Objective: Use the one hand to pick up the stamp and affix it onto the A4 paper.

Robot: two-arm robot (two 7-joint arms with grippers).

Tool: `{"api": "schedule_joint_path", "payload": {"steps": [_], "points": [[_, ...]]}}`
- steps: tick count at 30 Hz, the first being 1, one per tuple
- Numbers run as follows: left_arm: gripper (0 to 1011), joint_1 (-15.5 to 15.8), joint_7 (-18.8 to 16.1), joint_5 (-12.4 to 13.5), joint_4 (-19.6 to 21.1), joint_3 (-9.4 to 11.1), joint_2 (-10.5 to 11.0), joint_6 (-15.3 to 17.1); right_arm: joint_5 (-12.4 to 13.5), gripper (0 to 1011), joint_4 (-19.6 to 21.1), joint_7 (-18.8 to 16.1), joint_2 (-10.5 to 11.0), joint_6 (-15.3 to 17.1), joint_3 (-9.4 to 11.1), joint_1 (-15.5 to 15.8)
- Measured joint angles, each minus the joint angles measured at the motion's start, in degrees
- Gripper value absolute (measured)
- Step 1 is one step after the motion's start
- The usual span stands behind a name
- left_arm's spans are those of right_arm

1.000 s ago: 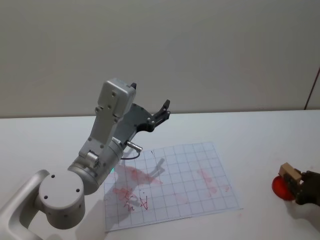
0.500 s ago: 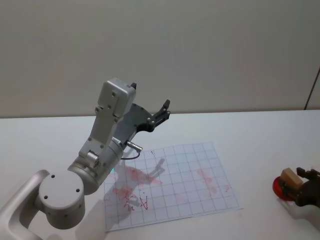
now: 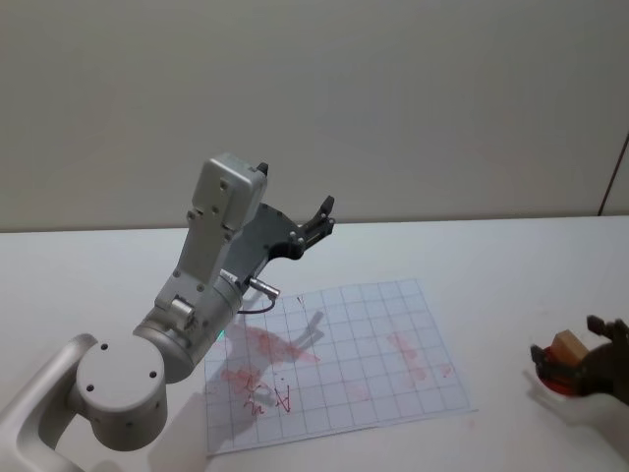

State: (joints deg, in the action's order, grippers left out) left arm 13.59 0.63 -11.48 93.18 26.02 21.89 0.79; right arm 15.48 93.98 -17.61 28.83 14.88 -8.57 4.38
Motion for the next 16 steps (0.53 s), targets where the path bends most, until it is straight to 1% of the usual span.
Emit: {"api": "schedule_joint_path", "payload": {"steps": [4,5,6,11,12,16], "points": [[1001,0.0,0.0,0.0,0.0,0.0,0.0,0.0,0.1,1001,1.2,2.2,-1.5,-2.1,-0.7,-0.6],[1001,0.0,0.0,0.0,0.0,0.0,0.0,0.0,0.2,1001,1.7,3.1,-2.2,-3.0,-1.0,-0.8],[1001,0.0,0.0,0.0,0.0,0.0,0.0,0.0,0.2,1001,1.7,3.1,-2.2,-3.0,-1.0,-0.8],[1001,0.0,0.0,0.0,0.0,0.0,0.0,0.0,0.5,1001,4.0,7.6,-5.3,-7.1,-2.4,-2.0],[1001,0.0,0.0,0.0,0.0,0.0,0.0,0.0,0.5,1001,4.0,7.6,-5.3,-7.1,-2.4,-2.0],[1001,0.0,0.0,0.0,0.0,0.0,0.0,0.0,0.8,1001,5.6,10.7,-7.3,-10.0,-3.4,-2.7]]}}
